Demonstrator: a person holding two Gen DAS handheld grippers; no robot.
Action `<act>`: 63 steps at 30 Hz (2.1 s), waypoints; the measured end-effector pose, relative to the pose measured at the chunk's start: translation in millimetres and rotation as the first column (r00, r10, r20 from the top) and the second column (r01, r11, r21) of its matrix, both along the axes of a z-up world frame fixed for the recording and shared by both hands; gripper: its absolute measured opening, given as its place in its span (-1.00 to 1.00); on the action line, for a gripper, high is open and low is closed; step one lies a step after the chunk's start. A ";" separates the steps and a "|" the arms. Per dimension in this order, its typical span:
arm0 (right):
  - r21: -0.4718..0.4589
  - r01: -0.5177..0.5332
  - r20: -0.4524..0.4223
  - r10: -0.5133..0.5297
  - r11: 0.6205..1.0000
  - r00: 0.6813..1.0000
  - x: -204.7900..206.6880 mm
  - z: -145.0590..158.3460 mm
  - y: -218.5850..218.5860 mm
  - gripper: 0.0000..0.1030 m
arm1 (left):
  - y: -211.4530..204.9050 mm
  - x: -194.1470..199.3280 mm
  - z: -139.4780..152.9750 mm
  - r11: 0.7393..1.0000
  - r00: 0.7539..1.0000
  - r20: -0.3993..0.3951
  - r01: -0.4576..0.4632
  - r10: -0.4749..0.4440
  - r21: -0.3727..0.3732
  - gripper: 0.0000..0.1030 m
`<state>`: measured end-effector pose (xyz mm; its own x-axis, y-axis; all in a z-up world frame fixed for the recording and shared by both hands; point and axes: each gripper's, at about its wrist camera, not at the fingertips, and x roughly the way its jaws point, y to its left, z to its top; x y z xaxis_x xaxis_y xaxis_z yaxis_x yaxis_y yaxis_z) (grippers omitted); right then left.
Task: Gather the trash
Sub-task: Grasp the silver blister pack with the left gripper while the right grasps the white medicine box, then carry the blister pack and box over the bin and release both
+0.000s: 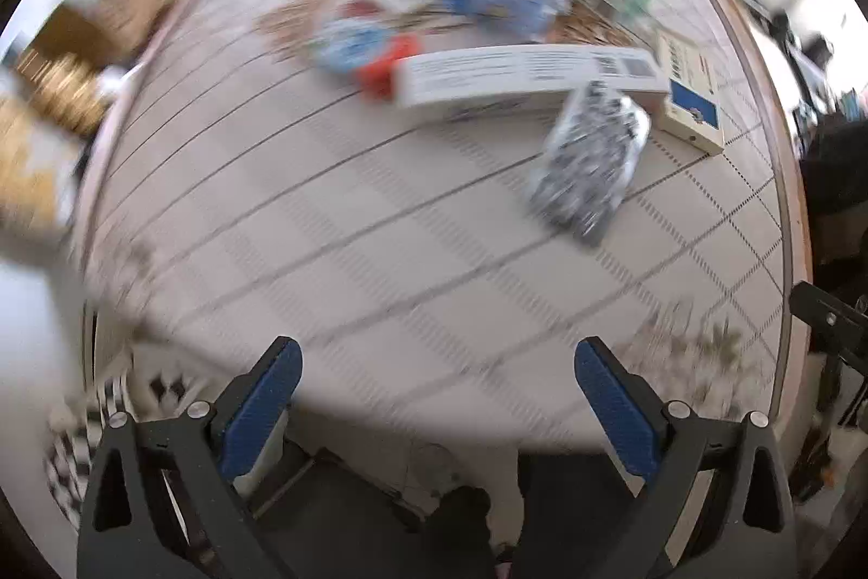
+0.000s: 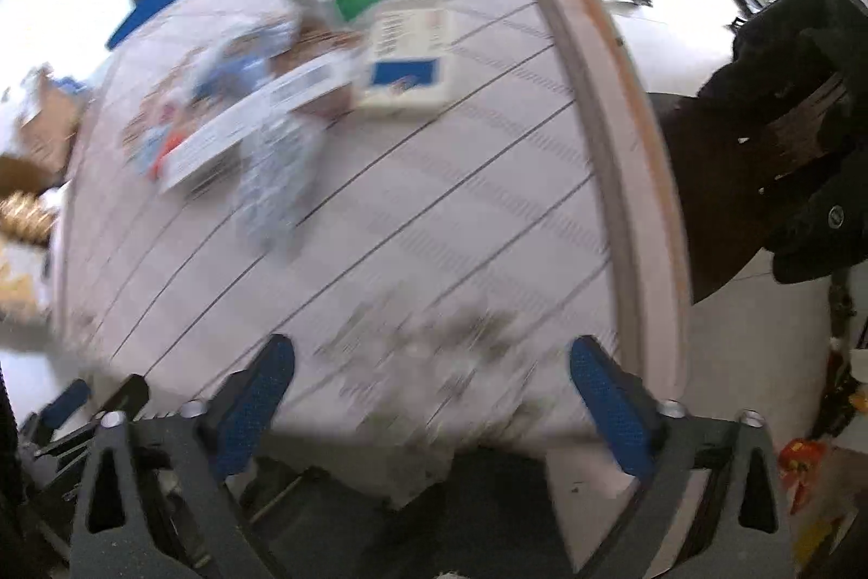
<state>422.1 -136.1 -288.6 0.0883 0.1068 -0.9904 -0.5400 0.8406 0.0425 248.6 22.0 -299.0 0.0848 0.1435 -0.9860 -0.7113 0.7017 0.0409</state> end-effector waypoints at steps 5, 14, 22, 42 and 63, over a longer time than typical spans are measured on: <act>-0.081 0.063 -0.089 -0.071 0.995 0.993 87.2 -53.1 4.4 0.65 | 11.5 87.7 -44.7 0.987 0.989 -0.067 0.121 -0.129 -0.105 0.99; -0.024 0.090 -0.138 -0.092 0.996 0.986 152.6 -75.5 40.9 0.65 | 26.8 138.7 -77.4 0.974 0.984 -0.079 0.141 -0.157 -0.176 0.30; 0.046 0.075 -0.147 -0.068 0.996 0.987 158.8 -87.5 136.5 0.65 | 58.1 50.5 -74.5 0.931 0.946 -0.151 -0.312 0.287 -0.190 0.30; -0.184 -0.219 -0.141 0.195 0.958 0.971 81.6 -109.4 118.9 0.48 | 59.3 0.1 -74.6 0.879 0.899 -0.111 -0.438 0.424 -0.187 0.30; 0.192 -0.162 -0.160 0.194 0.968 0.968 -124.9 -16.2 -29.7 0.43 | -51.6 -127.3 56.9 0.958 0.938 0.194 -0.283 0.288 -0.052 0.30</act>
